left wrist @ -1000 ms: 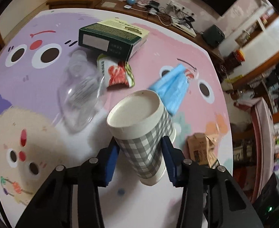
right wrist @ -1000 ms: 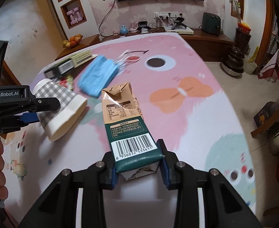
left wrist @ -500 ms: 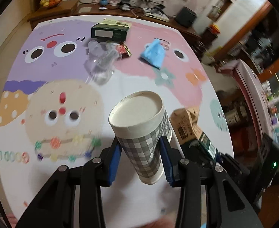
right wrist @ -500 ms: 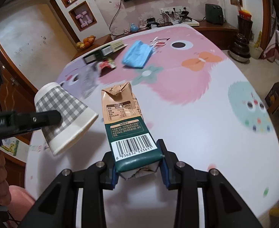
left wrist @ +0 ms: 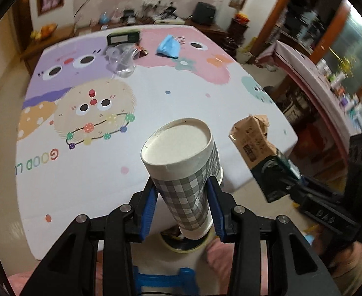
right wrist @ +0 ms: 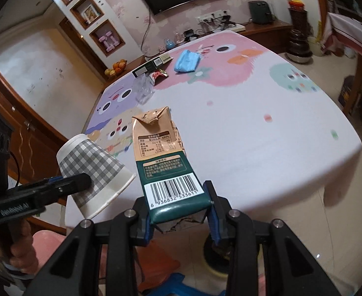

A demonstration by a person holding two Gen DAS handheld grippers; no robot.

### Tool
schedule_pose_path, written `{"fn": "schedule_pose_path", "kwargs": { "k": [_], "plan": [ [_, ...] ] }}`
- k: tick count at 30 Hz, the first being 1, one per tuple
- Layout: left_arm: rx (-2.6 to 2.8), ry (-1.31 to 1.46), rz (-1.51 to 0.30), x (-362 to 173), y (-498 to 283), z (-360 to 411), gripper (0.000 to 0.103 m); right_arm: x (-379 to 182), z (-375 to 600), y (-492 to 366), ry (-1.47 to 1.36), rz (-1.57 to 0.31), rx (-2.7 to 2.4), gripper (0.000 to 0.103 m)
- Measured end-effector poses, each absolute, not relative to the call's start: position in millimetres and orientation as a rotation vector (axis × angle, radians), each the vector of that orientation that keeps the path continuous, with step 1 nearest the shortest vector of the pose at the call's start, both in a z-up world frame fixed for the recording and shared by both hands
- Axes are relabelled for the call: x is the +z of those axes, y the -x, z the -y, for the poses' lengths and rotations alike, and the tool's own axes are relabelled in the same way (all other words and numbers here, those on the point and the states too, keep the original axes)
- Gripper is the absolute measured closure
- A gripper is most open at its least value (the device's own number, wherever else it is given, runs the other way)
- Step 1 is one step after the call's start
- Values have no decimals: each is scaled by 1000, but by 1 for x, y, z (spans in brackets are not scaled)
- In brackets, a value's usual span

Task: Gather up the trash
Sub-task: 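Lift the paper cup and carton and carry both tools over the bin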

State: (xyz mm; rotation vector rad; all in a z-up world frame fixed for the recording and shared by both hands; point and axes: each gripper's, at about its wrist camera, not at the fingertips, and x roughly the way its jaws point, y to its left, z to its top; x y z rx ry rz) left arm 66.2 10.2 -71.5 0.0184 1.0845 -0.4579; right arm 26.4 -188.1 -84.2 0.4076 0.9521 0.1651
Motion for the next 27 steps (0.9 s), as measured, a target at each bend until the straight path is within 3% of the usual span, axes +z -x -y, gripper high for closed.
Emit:
{"fn": "schedule_pose_path", "kwargs": {
  "k": [6, 15, 27],
  "plan": [
    [-506, -137, -1022, -80, -19, 1, 65, -96, 186, 30, -465, -962, 113, 68],
    [-594, -294, -1004, -119, 22, 38, 64, -158, 183, 79, -545, -1084, 44, 68],
    [-608, -416, -1151, -196, 23, 68, 64, -225, 204, 91, -575, -1164, -75, 68]
  ]
}}
